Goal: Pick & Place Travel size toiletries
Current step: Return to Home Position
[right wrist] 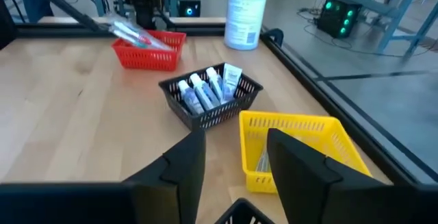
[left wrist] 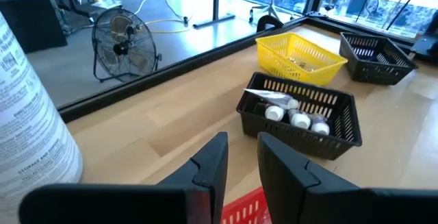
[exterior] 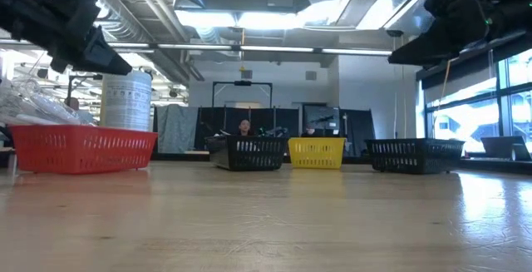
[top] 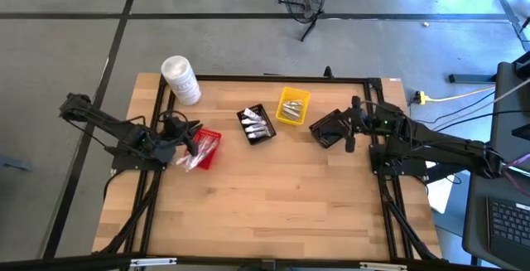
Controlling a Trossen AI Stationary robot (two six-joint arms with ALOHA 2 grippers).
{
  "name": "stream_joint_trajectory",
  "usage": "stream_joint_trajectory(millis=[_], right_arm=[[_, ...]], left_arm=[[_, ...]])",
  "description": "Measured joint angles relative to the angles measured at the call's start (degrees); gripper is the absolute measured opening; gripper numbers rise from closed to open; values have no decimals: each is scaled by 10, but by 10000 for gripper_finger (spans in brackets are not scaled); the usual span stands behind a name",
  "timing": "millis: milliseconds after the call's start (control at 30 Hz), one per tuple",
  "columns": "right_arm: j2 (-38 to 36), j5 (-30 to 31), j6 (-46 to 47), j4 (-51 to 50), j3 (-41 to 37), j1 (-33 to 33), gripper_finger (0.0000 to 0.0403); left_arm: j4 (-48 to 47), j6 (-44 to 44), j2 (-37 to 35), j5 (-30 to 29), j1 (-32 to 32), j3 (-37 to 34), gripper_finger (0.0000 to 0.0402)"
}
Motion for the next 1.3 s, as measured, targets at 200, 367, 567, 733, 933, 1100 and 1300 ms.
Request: stream_joint_trajectory(millis=[200,367,567,733,933,1100,1300], right_arm=[[-29,0,4,7,-27,0,164],[-45,0,8,6,-45,0,154],[-56,-1,30,18,-72,0,141],[-59,-1,33,37,-87,0,137],[-59,-16,33,37,-87,0,142],[-65,-19,35,40,-87,0,142],[-65,-19,35,28,-87,0,131]], left_arm=[[44,26,-25,-2,0,-38,75],[72,56,-42,3,0,-64,75],[130,96,-52,23,0,-98,75],[139,118,-54,48,0,-104,75],[141,133,-54,60,0,-104,75],[141,130,-54,48,0,-104,75],[141,124,-54,-3,0,-104,75]])
